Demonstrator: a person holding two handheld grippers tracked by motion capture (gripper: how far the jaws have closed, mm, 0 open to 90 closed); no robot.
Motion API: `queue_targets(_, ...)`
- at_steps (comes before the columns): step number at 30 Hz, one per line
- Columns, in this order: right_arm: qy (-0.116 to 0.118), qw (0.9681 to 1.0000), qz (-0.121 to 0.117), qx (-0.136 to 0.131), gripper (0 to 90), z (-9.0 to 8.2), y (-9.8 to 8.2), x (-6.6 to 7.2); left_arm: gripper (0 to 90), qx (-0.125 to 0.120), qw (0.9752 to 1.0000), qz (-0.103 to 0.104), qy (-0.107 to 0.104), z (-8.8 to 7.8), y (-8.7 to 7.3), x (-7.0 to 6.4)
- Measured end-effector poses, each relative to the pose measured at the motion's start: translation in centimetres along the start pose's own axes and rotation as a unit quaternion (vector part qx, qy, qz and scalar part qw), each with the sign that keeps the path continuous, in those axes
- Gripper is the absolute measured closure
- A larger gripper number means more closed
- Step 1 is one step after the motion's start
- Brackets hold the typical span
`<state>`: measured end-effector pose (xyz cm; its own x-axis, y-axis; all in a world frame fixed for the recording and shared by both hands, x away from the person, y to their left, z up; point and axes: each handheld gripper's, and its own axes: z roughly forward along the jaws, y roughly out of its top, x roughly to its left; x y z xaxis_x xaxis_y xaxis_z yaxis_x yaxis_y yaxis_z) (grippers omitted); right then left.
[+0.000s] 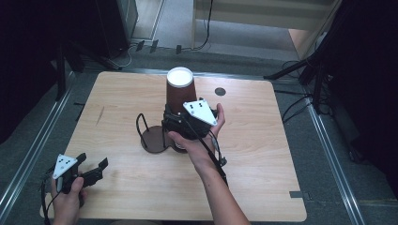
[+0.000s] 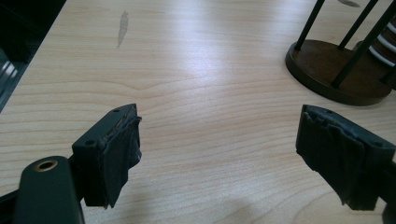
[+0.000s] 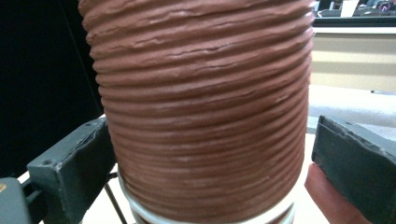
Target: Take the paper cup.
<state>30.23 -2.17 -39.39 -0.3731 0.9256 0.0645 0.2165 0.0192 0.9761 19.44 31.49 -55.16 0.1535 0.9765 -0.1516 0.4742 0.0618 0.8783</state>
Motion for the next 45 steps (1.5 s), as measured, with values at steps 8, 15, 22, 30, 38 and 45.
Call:
queue_targets(8,-0.009,0.9999,-0.007,-0.005,0.7,0.7,0.1,0.3,14.2,0.002,1.0000,0.001,-0.001,0.0,0.0,0.0)
queue_targets(15,-0.012,0.9998,-0.010,-0.007,3.3,1.1,0.2,0.5,14.3,0.003,1.0000,0.002,-0.002,0.0,0.0,0.0)
queue_targets(22,-0.009,0.9999,-0.011,-0.009,4.0,1.3,0.2,0.4,14.2,0.002,1.0000,0.002,-0.001,0.1,0.0,0.0)
queue_targets(30,-0.011,0.9998,-0.013,-0.010,4.6,1.2,0.2,0.7,14.2,0.002,1.0000,0.002,-0.002,0.1,0.0,0.0)
queue_targets(38,-0.017,0.9997,-0.016,-0.011,4.7,1.2,0.3,0.8,14.2,0.001,1.0000,0.002,-0.002,0.1,0.0,0.0)
queue_targets(45,-0.016,0.9997,-0.014,-0.012,5.3,1.1,0.5,0.9,14.2,0.001,1.0000,0.001,-0.002,0.1,0.0,0.0)
